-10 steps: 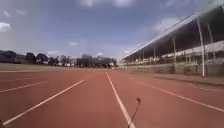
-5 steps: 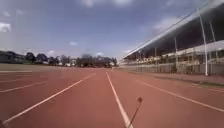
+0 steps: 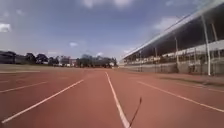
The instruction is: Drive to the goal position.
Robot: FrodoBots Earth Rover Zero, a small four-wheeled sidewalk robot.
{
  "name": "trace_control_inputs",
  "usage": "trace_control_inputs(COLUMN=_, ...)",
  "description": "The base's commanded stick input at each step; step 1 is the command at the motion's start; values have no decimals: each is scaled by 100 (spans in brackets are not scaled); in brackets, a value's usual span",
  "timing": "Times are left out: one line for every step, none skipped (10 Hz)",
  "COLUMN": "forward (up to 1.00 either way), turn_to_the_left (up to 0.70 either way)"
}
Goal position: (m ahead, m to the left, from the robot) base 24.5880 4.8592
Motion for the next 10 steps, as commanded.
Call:
trace_control_inputs(forward=70, turn_to_the_left=0)
trace_control_inputs(forward=70, turn_to_the_left=0)
trace_control_inputs(forward=70, turn_to_the_left=0)
trace_control_inputs(forward=70, turn_to_the_left=0)
trace_control_inputs(forward=70, turn_to_the_left=0)
trace_control_inputs(forward=70, turn_to_the_left=0)
trace_control_inputs(forward=70, turn_to_the_left=0)
trace_control_inputs(forward=70, turn_to_the_left=0)
trace_control_inputs(forward=70, turn_to_the_left=0)
trace_control_inputs(forward=70, turn_to_the_left=0)
